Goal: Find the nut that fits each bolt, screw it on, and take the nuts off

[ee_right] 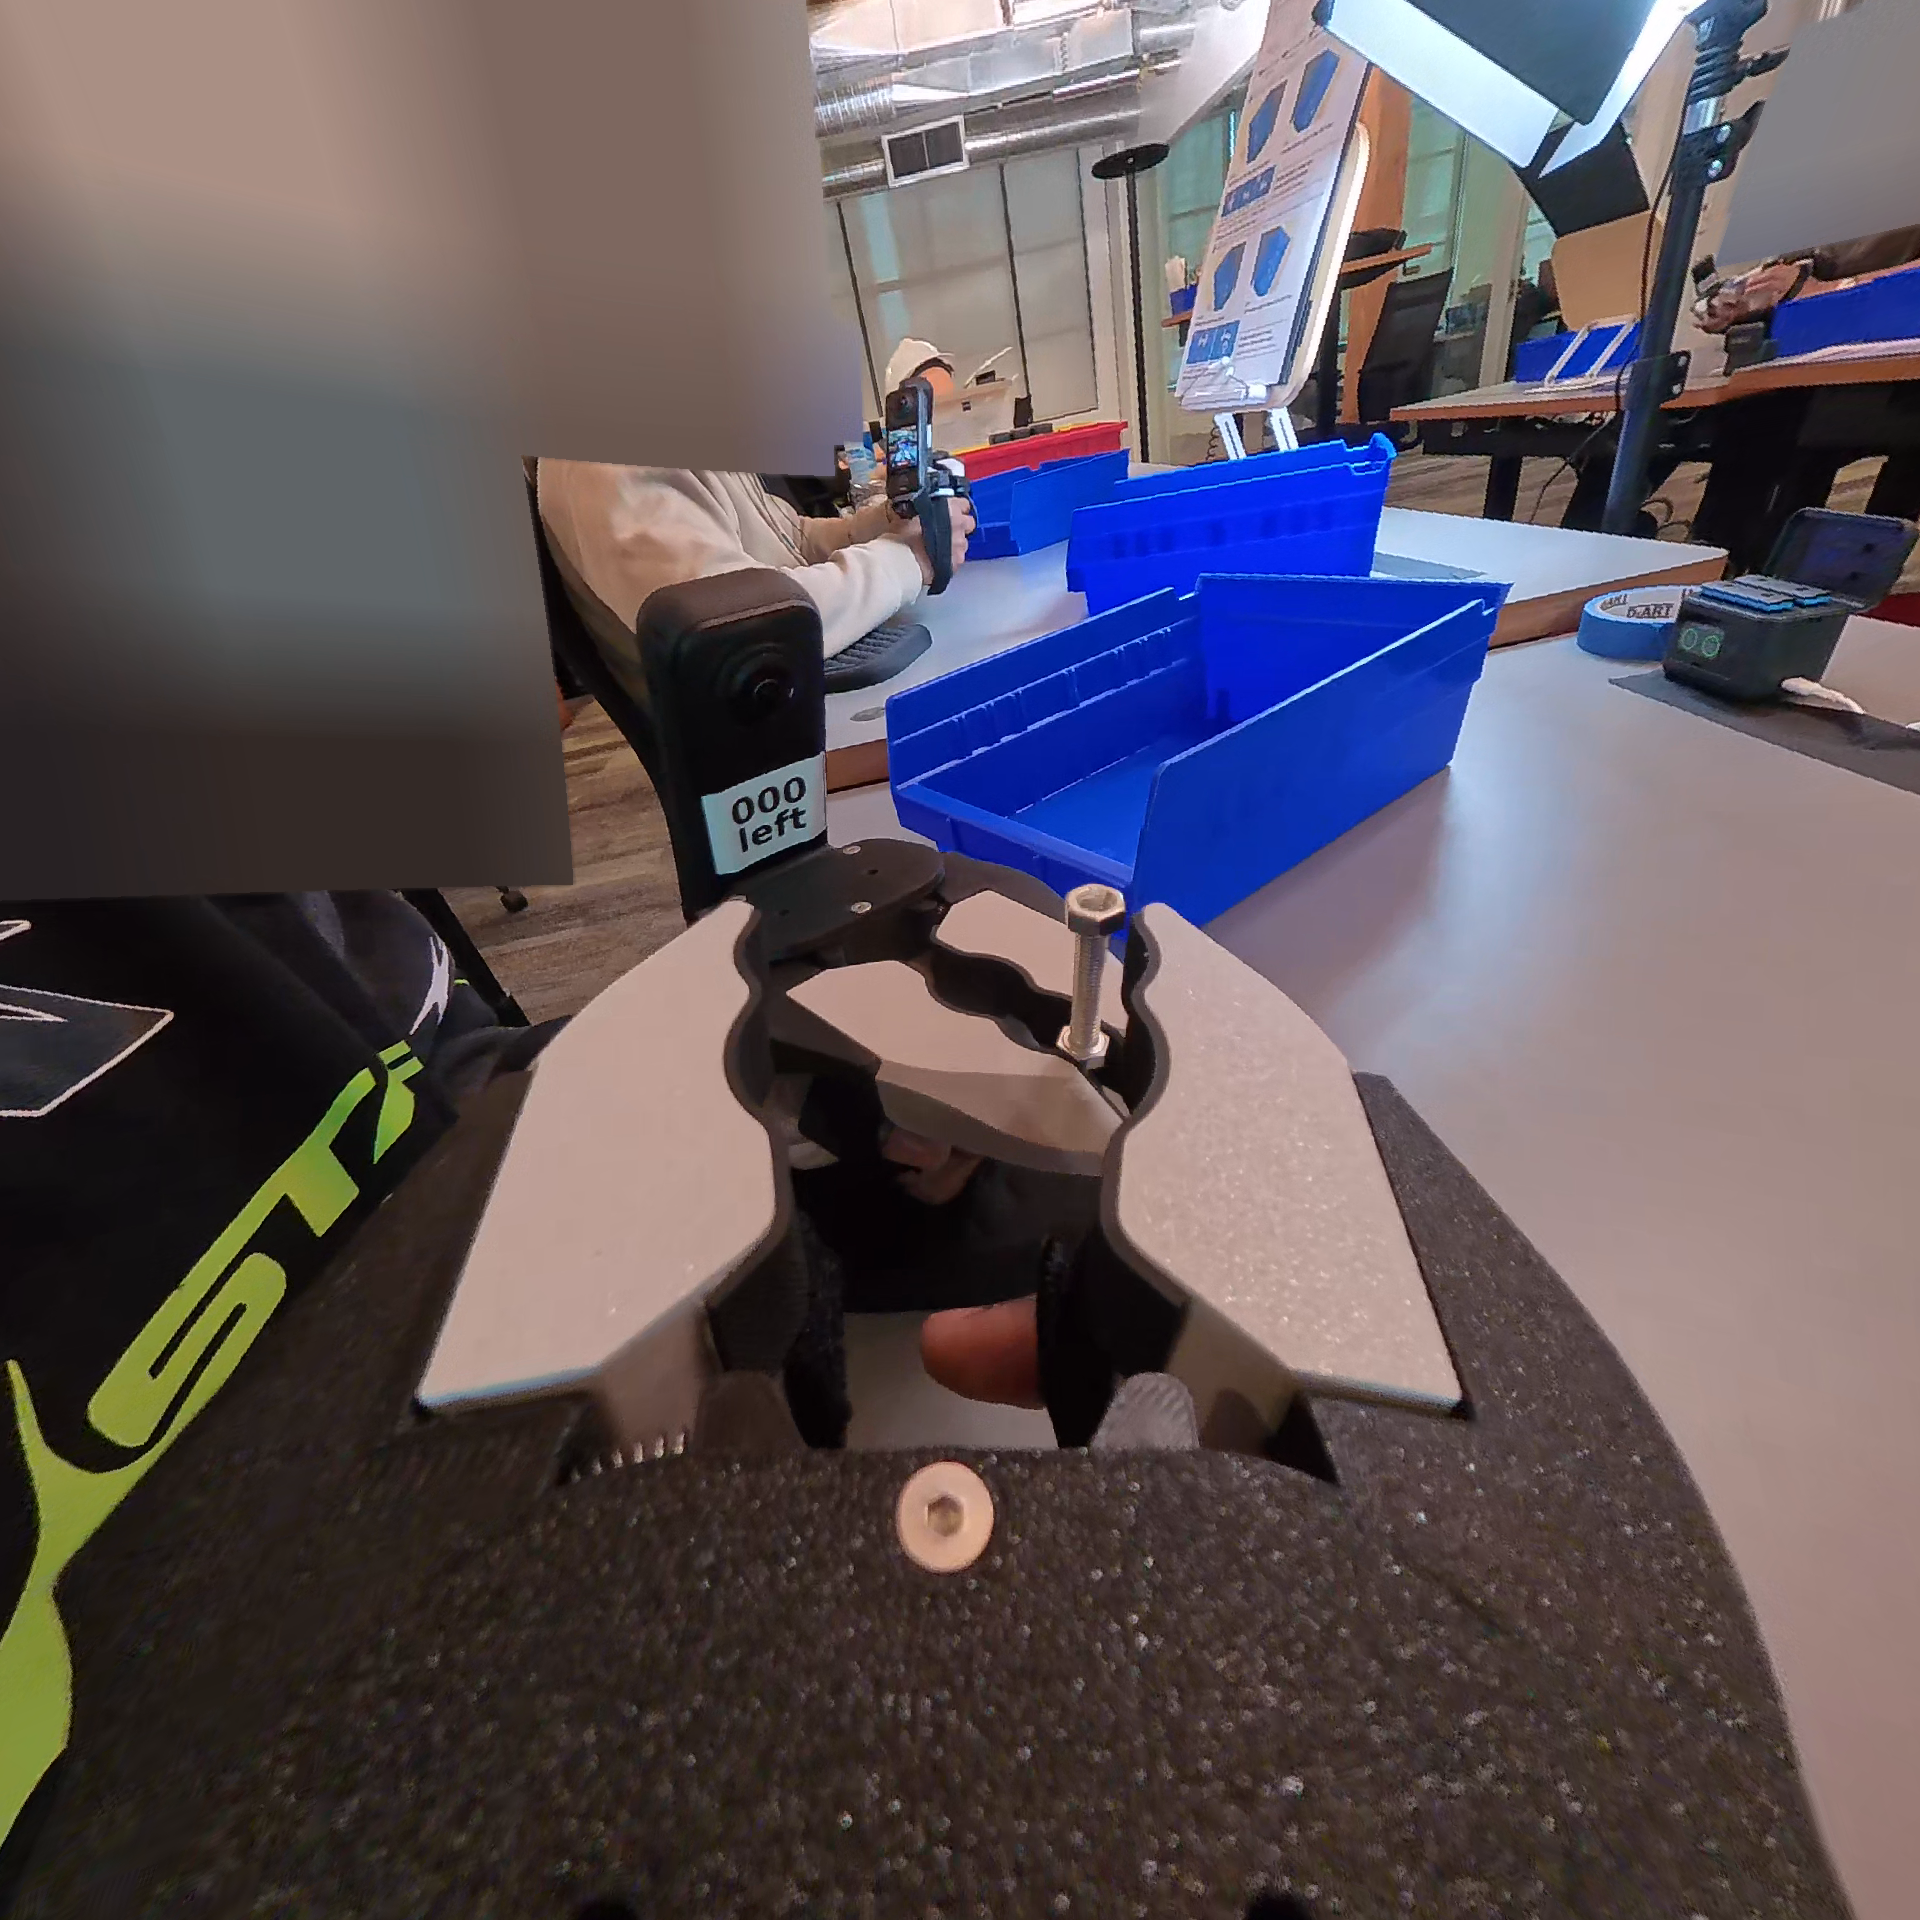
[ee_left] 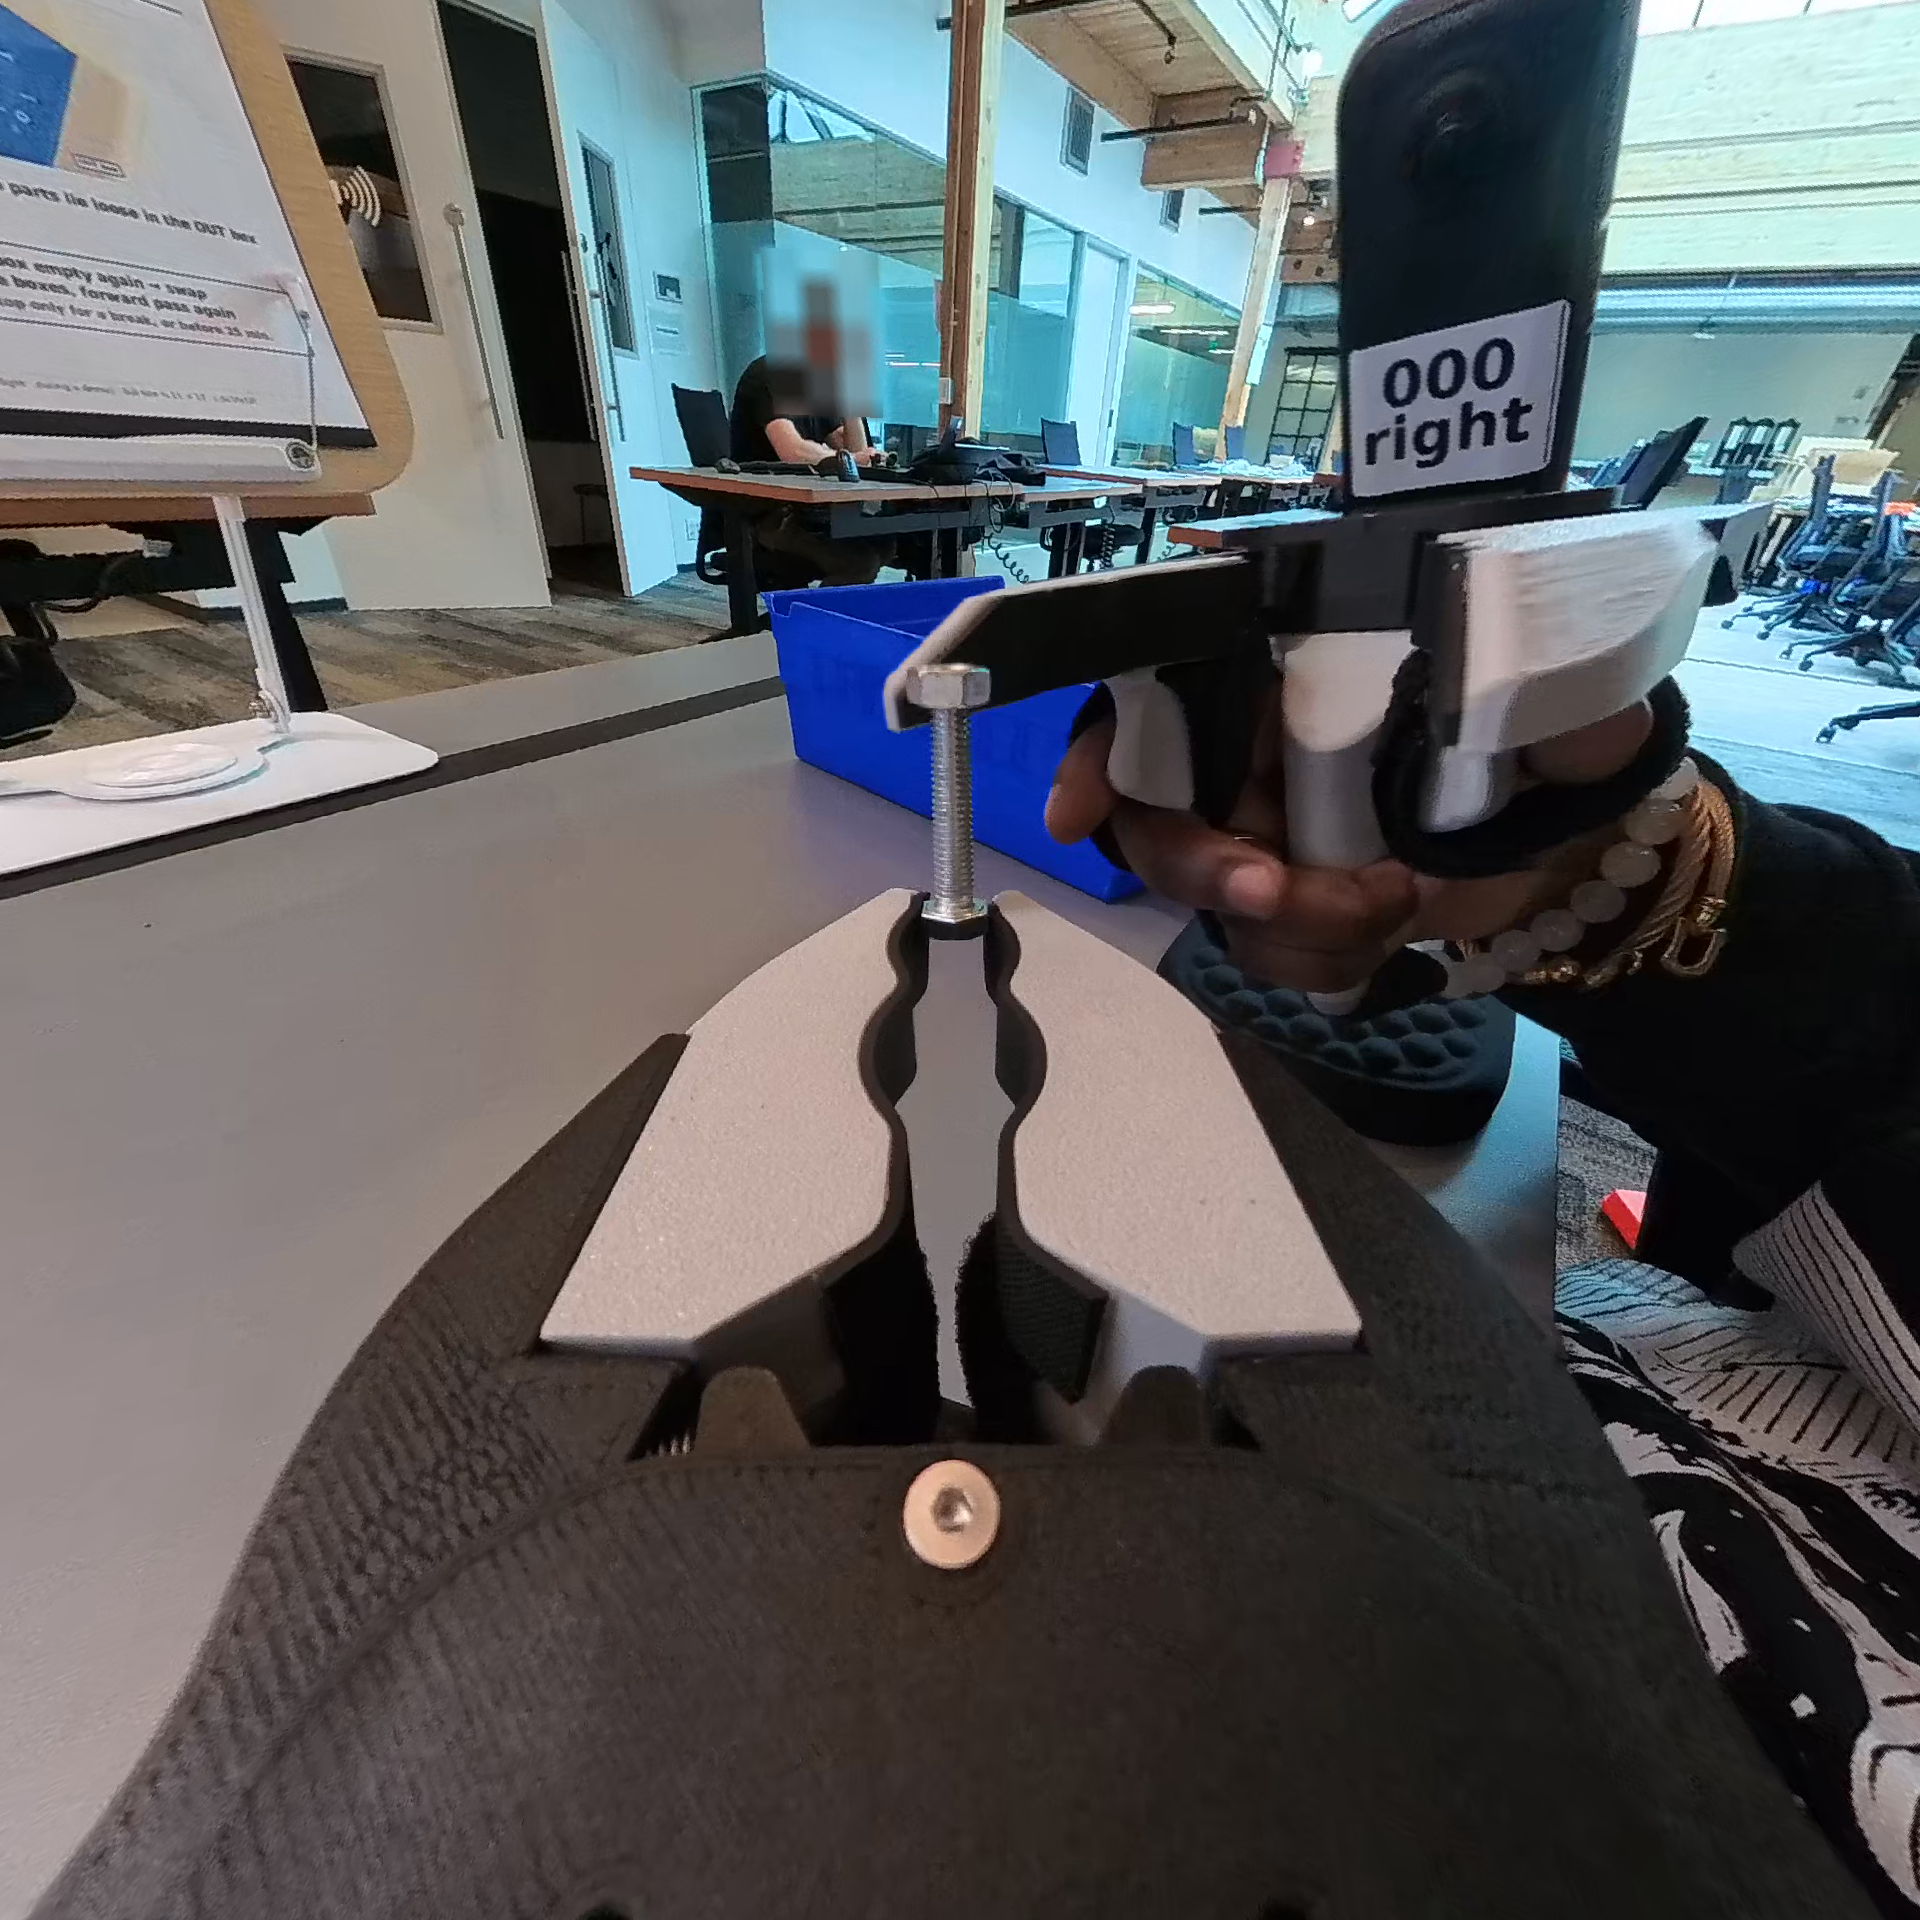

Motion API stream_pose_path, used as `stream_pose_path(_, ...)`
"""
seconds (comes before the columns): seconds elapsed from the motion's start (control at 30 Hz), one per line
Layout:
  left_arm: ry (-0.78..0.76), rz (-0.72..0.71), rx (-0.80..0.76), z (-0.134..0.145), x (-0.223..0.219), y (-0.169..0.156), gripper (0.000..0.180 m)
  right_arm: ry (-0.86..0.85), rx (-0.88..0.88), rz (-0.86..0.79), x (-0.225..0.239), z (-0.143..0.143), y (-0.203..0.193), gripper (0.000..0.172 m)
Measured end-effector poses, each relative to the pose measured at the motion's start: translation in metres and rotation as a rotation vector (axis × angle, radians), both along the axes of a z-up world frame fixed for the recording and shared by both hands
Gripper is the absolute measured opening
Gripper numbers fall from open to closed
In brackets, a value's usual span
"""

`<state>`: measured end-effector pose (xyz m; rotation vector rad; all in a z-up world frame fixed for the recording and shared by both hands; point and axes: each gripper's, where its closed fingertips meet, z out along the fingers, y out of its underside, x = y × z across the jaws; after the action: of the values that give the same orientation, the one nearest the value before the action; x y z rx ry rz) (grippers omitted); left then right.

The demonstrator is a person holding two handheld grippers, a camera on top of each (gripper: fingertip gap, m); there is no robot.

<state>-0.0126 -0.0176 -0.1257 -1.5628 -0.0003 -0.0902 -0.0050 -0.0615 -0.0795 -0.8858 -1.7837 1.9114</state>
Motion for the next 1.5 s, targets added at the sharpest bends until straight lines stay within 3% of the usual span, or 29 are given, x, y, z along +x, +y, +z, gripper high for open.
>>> stream_pose_path(1.5,-0.011,0.017,-0.013,-0.003,-0.004,0.002,0.010,0.033,0.011,-0.026,0.001,0.000,0.002,0.066)
